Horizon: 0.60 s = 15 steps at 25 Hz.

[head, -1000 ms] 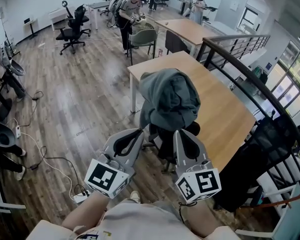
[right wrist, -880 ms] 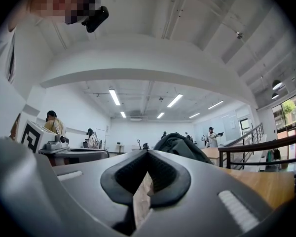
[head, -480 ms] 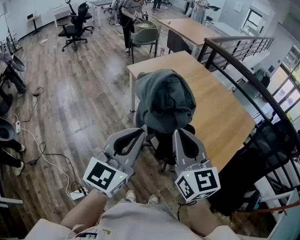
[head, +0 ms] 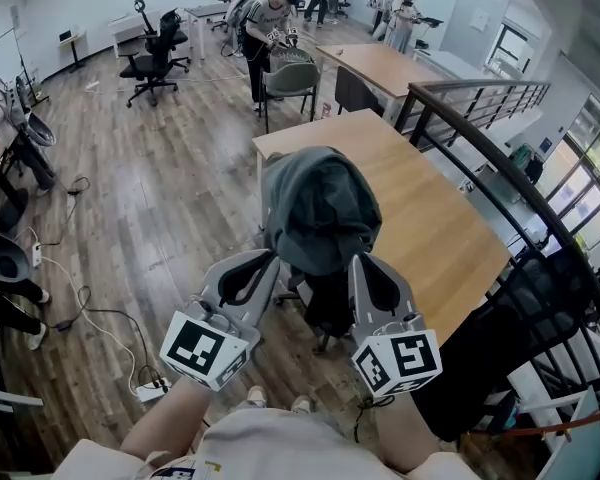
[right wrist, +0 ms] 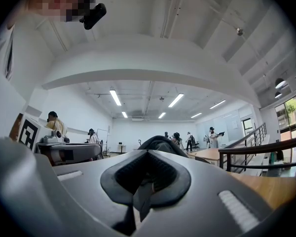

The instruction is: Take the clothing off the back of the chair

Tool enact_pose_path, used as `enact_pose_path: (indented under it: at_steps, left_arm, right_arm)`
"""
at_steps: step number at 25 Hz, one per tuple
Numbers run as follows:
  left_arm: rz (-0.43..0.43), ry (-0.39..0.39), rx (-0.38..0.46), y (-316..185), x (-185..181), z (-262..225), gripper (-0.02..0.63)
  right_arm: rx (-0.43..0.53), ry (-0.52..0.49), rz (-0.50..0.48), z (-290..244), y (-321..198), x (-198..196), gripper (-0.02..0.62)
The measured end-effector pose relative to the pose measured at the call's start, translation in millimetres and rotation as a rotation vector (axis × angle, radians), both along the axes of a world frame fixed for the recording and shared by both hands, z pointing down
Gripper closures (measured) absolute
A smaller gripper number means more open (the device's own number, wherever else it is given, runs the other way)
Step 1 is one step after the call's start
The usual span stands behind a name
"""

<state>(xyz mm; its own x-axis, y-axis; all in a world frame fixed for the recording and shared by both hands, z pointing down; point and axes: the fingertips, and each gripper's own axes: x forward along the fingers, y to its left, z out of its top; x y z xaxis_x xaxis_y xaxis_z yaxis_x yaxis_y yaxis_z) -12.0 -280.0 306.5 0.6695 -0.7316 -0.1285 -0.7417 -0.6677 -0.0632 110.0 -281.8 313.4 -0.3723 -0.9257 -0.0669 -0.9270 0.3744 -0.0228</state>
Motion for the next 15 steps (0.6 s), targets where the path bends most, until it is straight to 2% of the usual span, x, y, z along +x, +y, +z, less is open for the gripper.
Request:
enact_pose_path:
  at_steps: [3,7,9,12,15]
  left_arm:
    - [-0.007,-0.009,0.012,-11.2,4.4,-14.4,0.601]
    - [-0.003,-0.043,0.024,-32.2,14.8,-25.4,0.541]
    - [-0.009,-0.065,0.039,-42.3,20.4,-29.4,0.515]
    - [-0.01,-0.136,0.052,-58.8,30.9,-27.2,0.457]
    - [-0.008,-0.191,0.044,-72.2,39.9,-15.6,0.413]
  right_arm:
    - [0.044,0.011,0.015,-18.8,-12.7,14.1,0.577]
    - [0.094,0.025,0.023,-37.9,-35.9,31.2,0.533]
    - [0.108,0.035,0.013,-42.3,-48.6,38.4,0.482]
    - [0.109,0.057,-0.012,-45.1,-69.7,43.6,0.369]
    - [0.096,0.066,-0.053,-38.3,-88.3,44.1,0.301]
